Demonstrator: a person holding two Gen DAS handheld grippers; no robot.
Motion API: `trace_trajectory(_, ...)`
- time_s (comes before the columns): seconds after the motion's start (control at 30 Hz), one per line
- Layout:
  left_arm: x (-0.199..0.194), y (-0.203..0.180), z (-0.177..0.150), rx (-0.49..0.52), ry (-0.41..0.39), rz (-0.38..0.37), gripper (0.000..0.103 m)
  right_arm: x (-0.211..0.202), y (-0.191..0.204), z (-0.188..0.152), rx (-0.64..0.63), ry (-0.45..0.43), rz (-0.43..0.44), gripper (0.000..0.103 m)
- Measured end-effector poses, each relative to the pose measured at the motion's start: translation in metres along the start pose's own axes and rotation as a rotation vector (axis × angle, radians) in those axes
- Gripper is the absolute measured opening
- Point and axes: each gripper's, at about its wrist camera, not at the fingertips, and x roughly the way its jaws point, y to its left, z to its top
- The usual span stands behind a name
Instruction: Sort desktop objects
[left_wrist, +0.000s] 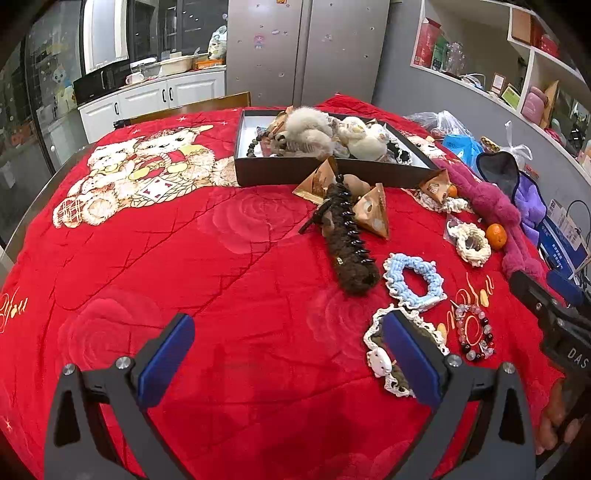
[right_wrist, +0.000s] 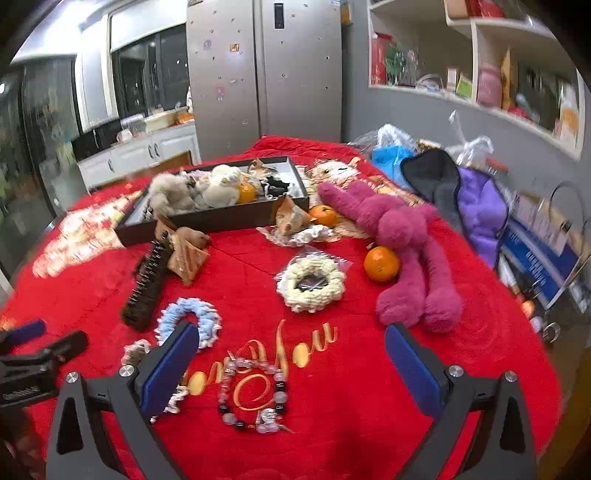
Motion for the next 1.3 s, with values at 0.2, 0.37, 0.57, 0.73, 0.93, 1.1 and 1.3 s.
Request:
trace_trajectory(0.2, -0.001, -0.006, 0.001, 0.025, 0.000, 0.000, 0.103, 0.001, 0.001, 0.001, 0.000, 0.000, 0.024, 0.103)
trace_trajectory(0.37, 0.000, -0.012, 0.005, 0.036, 0.002, -0.003, 0.103, 0.002, 0.001, 0.002, -0.016, 0.017, 0.029, 0.103)
trace_trajectory(0.57, 0.006, -0.023, 0.010, 0.063, 0.015, -0.014, 0.103, 0.007, -0.003, 0.005, -0.004, 0.020, 0.014, 0.103)
trace_trajectory(0.73, 0.012, -0.034, 0.016, 0.081, 0.021, -0.025, 0.103, -0.001, -0.013, 0.008, -0.001, -0.125, 0.039, 0.103)
trace_trajectory(0.93, 0.022, -0.051, 0.024, 0.108, 0.040, -0.057, 0.103, 0.015, -0.024, 0.018, 0.035, -0.044, 0.032, 0.103)
trace_trajectory(1.1, 0.033, -0.067, 0.029, 0.139, 0.065, -0.079, 0.103, 0.022, -0.033, 0.022, 0.063, -0.039, 0.048, 0.103)
trace_trajectory(1.3, 0.048, -0.085, 0.036, 0.178, 0.088, -0.092, 0.103, 0.039, -0.033, 0.027, 0.035, -0.029, 0.046, 0.103)
